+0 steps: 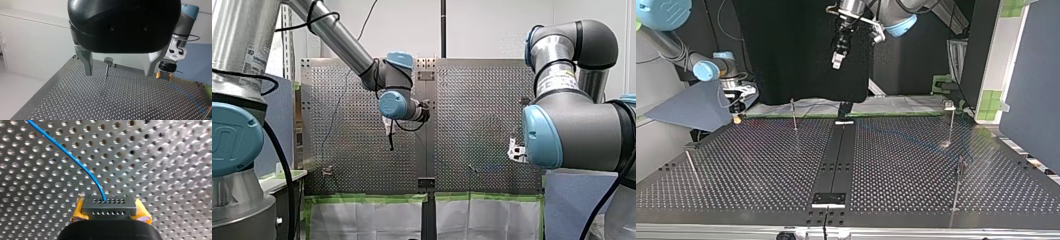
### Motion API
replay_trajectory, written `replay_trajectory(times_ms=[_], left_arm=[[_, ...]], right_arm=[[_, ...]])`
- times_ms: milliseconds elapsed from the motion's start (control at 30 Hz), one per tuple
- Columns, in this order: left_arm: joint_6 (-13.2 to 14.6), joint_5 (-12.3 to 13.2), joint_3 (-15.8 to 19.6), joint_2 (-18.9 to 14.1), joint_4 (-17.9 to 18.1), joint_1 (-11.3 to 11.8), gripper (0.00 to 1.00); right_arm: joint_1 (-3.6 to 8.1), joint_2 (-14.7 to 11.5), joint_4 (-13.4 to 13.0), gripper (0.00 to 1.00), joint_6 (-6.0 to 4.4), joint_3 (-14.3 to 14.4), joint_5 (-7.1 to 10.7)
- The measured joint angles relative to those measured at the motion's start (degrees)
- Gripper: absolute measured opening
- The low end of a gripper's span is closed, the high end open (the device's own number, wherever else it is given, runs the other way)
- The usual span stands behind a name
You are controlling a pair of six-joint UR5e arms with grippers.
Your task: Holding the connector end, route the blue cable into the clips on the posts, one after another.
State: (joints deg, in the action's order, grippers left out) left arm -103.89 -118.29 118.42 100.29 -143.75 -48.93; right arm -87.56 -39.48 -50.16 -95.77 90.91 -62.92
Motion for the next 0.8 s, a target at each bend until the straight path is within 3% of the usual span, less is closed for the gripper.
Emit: replay_trajectory(times_ms=[300, 467, 800], left_arm=[[-0.92, -0.08, 4.80, -4.78, 3.85, 0.66, 1.00], [-0.61, -0.61, 7.34, -7.14, 5.74, 0.63, 1.00], [0.14, -1.02, 11.83, -4.49, 9.58, 0.26, 1.00]], right_arm=[[-0.97, -4.42, 4.04, 0.00, 0.66, 0.04, 0.09], [-1.65, -6.81, 5.49, 0.00, 1.67, 0.09, 0.67], [-2.61, -11.54, 5.79, 0.00, 2.11, 1.65, 0.45]])
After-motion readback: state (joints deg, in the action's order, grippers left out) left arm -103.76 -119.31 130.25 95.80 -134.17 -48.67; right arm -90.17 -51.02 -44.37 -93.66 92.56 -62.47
